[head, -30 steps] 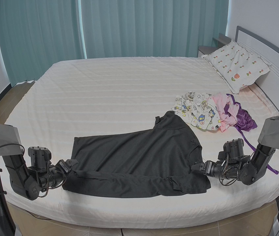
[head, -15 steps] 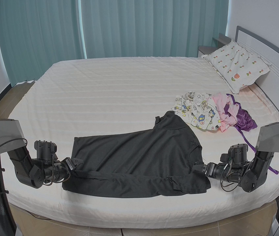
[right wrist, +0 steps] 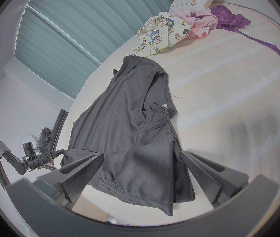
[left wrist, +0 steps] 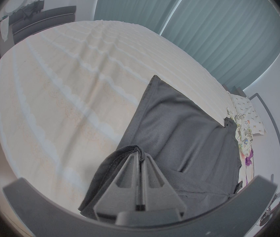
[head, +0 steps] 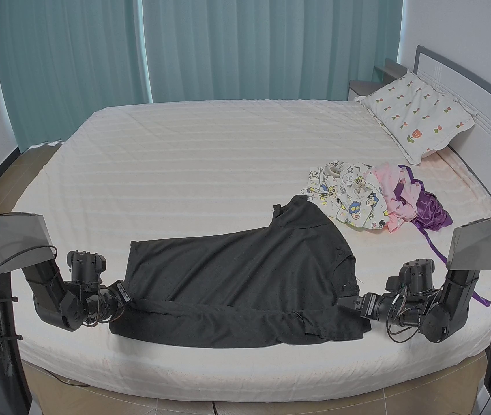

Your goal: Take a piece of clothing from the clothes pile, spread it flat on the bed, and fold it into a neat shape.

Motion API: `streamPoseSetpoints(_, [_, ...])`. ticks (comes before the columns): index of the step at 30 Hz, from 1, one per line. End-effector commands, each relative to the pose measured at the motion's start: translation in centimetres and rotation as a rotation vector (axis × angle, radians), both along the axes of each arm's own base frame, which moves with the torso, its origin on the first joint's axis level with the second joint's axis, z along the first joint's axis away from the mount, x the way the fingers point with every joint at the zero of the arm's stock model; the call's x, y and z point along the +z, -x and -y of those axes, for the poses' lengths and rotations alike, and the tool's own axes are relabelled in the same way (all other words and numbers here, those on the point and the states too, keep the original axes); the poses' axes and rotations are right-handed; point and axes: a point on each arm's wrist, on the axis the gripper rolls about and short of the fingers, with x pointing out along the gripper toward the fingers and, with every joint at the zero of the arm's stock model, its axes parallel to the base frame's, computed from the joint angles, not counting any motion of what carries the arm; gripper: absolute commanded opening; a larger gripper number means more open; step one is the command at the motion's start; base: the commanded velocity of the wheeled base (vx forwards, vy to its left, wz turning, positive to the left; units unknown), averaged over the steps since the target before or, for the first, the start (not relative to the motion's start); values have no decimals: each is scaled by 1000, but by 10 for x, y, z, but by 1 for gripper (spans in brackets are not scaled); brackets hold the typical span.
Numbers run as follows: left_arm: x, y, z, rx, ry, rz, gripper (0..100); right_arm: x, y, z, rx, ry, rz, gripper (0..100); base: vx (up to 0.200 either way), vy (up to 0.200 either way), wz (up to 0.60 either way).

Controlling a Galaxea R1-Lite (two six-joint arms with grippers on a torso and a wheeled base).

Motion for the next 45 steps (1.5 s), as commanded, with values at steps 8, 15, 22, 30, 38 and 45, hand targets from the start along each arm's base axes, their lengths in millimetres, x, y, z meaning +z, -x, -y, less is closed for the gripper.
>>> streamPoseSetpoints(8, [11, -4, -2, 120, 74, 38, 0, -8, -5, -2, 58, -48, 77, 100, 0, 0, 0])
streamPoseSetpoints(15, [22, 1, -5, 148, 94, 35, 0, -14, -8, 0, 85, -23, 90, 100, 0, 0, 0])
streamPoseSetpoints(22, [30, 5, -5, 152, 113, 8, 0, -10, -14, 2, 103, -26, 129, 100, 0, 0, 0])
streamPoseSetpoints(30, [27, 6, -5, 154, 113, -4, 0, -5, -19, 8, 101, -5, 161, 100, 0, 0, 0])
streamPoseSetpoints(38, [26, 7, -5, 154, 113, -11, 0, -22, -8, 11, 147, 62, 120, 100, 0, 0, 0])
streamPoseSetpoints(45, [26, 7, -4, 151, 113, -9, 0, -23, -7, 10, 155, 69, 118, 0, 0, 0, 0])
